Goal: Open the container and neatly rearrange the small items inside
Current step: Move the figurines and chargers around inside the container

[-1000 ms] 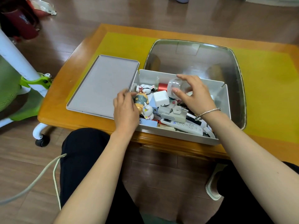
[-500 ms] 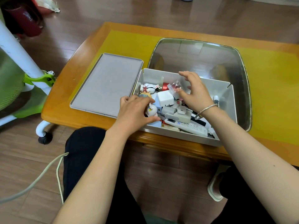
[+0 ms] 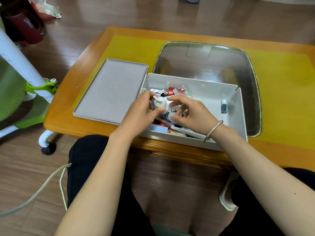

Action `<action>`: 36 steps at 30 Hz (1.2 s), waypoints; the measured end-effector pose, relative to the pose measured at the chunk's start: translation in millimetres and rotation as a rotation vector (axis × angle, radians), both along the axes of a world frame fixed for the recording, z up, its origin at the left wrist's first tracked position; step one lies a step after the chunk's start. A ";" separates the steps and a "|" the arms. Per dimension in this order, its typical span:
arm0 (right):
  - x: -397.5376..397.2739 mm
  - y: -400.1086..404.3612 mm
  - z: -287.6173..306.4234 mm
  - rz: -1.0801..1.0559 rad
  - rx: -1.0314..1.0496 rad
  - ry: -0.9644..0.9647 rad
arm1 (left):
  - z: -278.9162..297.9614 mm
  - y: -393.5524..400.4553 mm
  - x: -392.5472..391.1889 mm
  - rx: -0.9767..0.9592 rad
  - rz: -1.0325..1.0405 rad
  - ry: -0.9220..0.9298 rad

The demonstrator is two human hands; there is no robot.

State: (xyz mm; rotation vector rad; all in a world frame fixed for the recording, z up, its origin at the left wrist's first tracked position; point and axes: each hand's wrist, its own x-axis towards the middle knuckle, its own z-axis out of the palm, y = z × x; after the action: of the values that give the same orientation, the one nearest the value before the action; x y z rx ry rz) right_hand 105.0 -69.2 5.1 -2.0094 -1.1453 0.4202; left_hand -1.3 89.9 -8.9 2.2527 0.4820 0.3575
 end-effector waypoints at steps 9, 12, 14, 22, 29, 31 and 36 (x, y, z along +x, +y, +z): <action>-0.6 3.3 -2.5 -0.120 0.102 -0.051 | 20.7 -27.8 12.6 -0.301 -0.032 -0.107; 1.6 -7.4 -7.8 -0.184 0.123 -0.027 | 21.1 -27.0 13.6 -0.425 -0.125 -0.094; 7.0 -18.8 -10.1 -0.234 0.117 -0.027 | 18.3 -21.5 16.1 -0.357 -0.123 -0.072; 27.6 -57.2 -29.1 -0.481 0.046 0.039 | -2.0 25.3 39.1 0.258 0.205 0.009; 33.8 -49.3 -45.3 -0.538 0.084 0.099 | -12.6 27.4 57.6 0.462 0.108 0.078; 34.8 -49.6 -47.3 -0.523 0.099 0.070 | -12.2 30.7 60.1 0.484 0.118 0.082; 34.7 -48.6 -47.7 -0.371 0.044 -0.080 | -13.9 35.2 68.7 0.648 -0.013 0.243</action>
State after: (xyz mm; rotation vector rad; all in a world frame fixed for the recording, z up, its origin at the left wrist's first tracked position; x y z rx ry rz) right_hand 139.7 -117.8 -42.6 -2.1565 -0.7935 0.1255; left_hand 67.5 125.2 -22.9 2.9493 0.5284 0.2554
